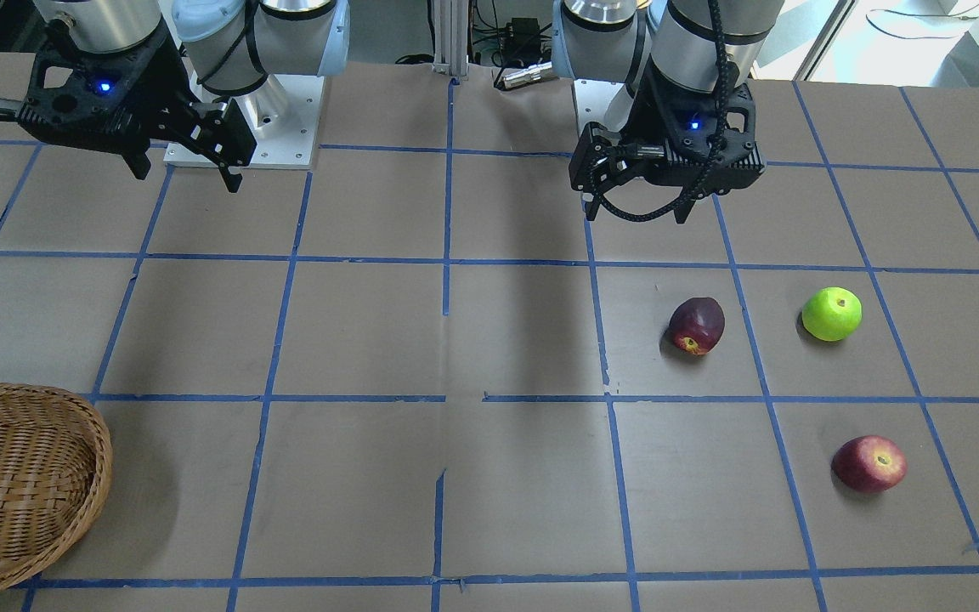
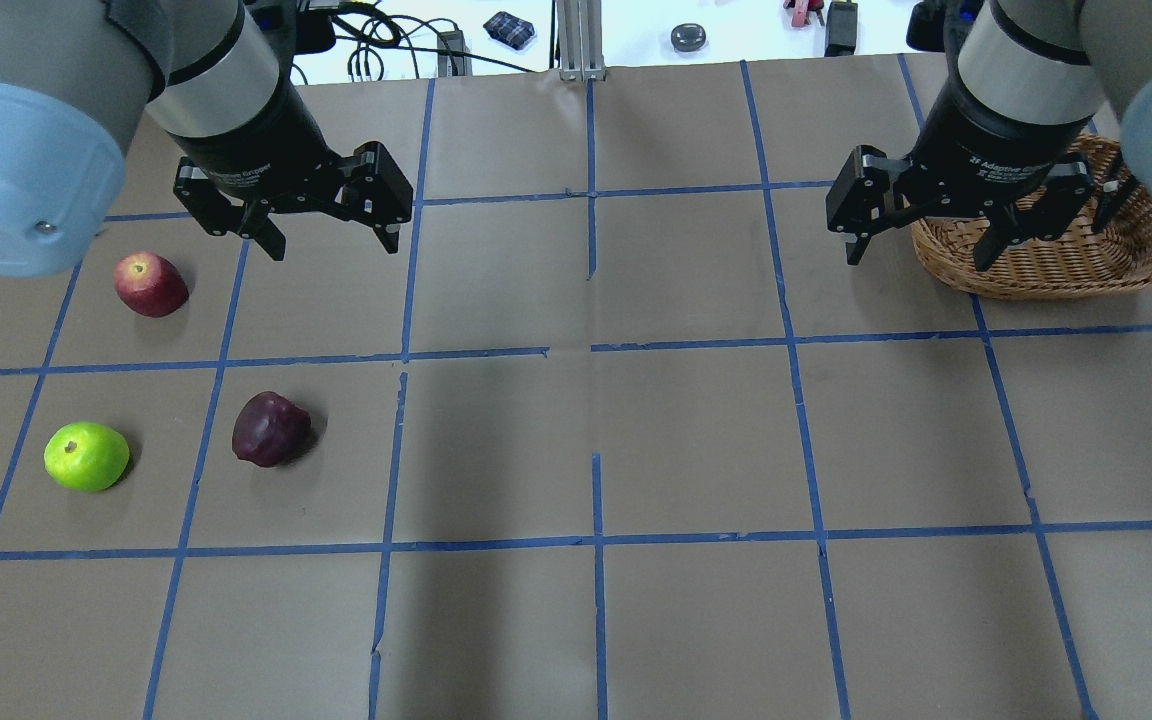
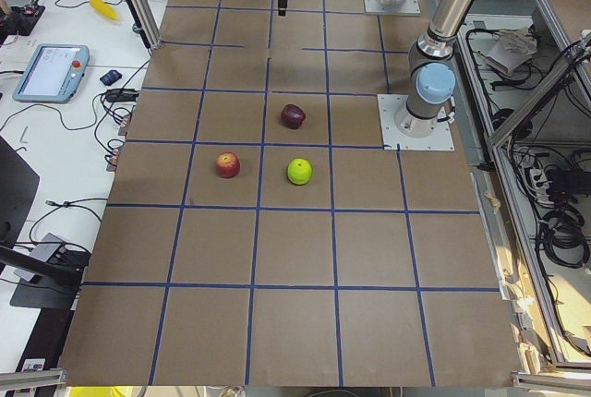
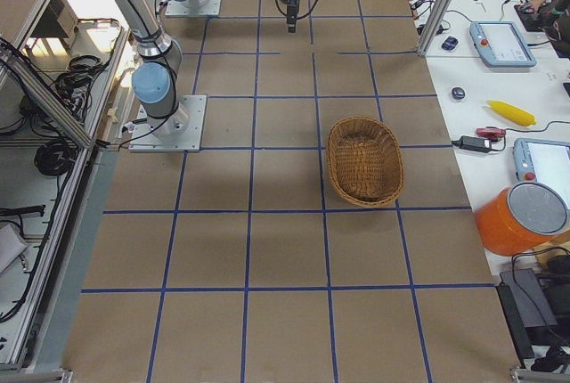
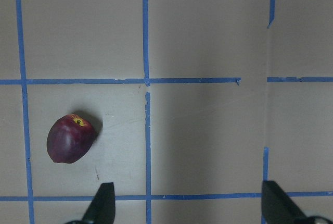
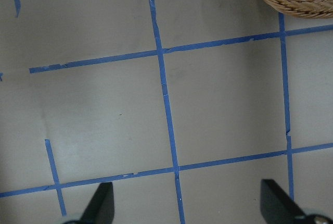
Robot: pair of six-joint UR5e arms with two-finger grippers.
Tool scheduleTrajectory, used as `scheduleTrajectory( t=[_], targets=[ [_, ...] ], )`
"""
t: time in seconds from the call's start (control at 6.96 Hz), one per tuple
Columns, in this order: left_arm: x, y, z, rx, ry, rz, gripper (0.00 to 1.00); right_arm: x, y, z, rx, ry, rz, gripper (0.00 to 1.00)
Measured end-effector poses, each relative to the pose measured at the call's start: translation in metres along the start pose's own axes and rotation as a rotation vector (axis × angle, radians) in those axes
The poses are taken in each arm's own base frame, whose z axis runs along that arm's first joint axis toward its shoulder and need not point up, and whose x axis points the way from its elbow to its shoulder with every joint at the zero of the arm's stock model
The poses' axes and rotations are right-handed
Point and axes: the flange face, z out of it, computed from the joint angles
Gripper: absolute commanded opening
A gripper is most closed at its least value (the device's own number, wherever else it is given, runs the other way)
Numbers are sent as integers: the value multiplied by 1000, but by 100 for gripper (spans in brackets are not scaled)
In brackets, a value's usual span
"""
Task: Put all apples into basket
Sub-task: 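Move the left gripper down toward the dark red apple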
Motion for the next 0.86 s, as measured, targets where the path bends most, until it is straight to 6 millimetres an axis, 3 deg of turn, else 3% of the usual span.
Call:
scheduleTrajectory(
  t=[0.58,0.86],
  targets=[
    [-8,-2,3,-8,-4,-4,100,0,0,0,0,0,-1,100],
    [-43,-8,20,-58,-11,32,100,0,0,0,0,0,-1,100]
  ],
)
